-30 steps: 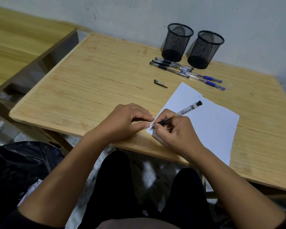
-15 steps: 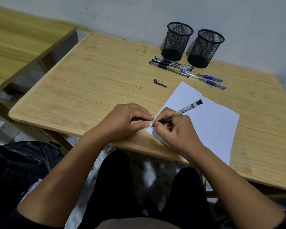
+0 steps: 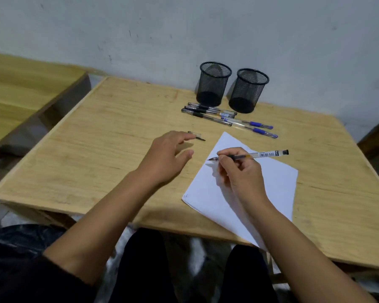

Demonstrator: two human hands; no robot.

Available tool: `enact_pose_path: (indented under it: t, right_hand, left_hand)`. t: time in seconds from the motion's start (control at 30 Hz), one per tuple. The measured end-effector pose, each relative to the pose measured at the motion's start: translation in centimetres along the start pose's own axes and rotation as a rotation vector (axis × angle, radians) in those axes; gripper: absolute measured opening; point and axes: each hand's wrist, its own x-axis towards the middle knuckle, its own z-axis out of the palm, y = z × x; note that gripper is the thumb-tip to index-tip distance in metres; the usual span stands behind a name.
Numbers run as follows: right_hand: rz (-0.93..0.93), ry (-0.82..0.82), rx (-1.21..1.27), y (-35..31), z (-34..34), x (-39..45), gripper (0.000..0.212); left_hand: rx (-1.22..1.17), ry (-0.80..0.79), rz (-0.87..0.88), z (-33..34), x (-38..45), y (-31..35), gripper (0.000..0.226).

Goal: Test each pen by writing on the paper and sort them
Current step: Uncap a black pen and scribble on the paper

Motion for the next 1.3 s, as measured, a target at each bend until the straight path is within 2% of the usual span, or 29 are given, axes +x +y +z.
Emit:
enact_pose_path:
  t: [0.1,0.23,0.33,0.47,0.53,0.63,0.83,1.03,1.13,1.3]
  right_hand:
    - [0.033,0.038,0.059,-1.0,-0.6,0.5,0.018]
    - [0.071,0.05,0.123,-2.0,-1.1,0.8,0.018]
    - [0.082,0.062,0.163,-2.5,-1.1,1.1,0.023]
    - [0.061,0.078,0.17,-2.5,-1.0,1.6,0.014]
    - [0.026,0.08,0.11,-2.6,-1.1,2.0,0.013]
    - [-0.041,0.105,0.008,-2.9,-1.3,2.5,0.013]
    - [-0.077,0.117,-0.002,-3.3,-1.0,2.8,0.018]
    - [-0.093,0.054,0.023,-3.6,-1.1,2.5,0.013]
    - [-0.119,0.014,0.037,-3.6,-1.4,2.1,0.01]
    - [-0.177,-0.039,-0.037,-3.3,-1.5,1.6,0.019]
  left_hand:
    - [0.108,0.031,-0.02,0.8,3.5,-0.4,0.038]
    - [0.24,-0.026,-0.034,1.8,6.4,-1.0,0.031]
    - [0.253,-0.052,-0.015,1.9,7.0,-0.9,0.022]
    - [0.252,-0.048,-0.04,1.5,6.9,-0.4,0.014]
    - [0.218,-0.025,-0.046,1.2,6.5,-0.1,0.011]
    - [0.013,0.051,-0.072,0.6,5.3,1.3,0.009]
    - [-0.271,0.108,-0.046,-0.4,3.0,3.8,0.014]
    - [-0.304,0.069,0.02,-0.8,2.1,5.5,0.021]
    - [-0.328,0.103,0.022,-0.7,1.4,6.3,0.025]
    - [-0.321,0.107,-0.009,-0.2,0.0,6.6,0.025]
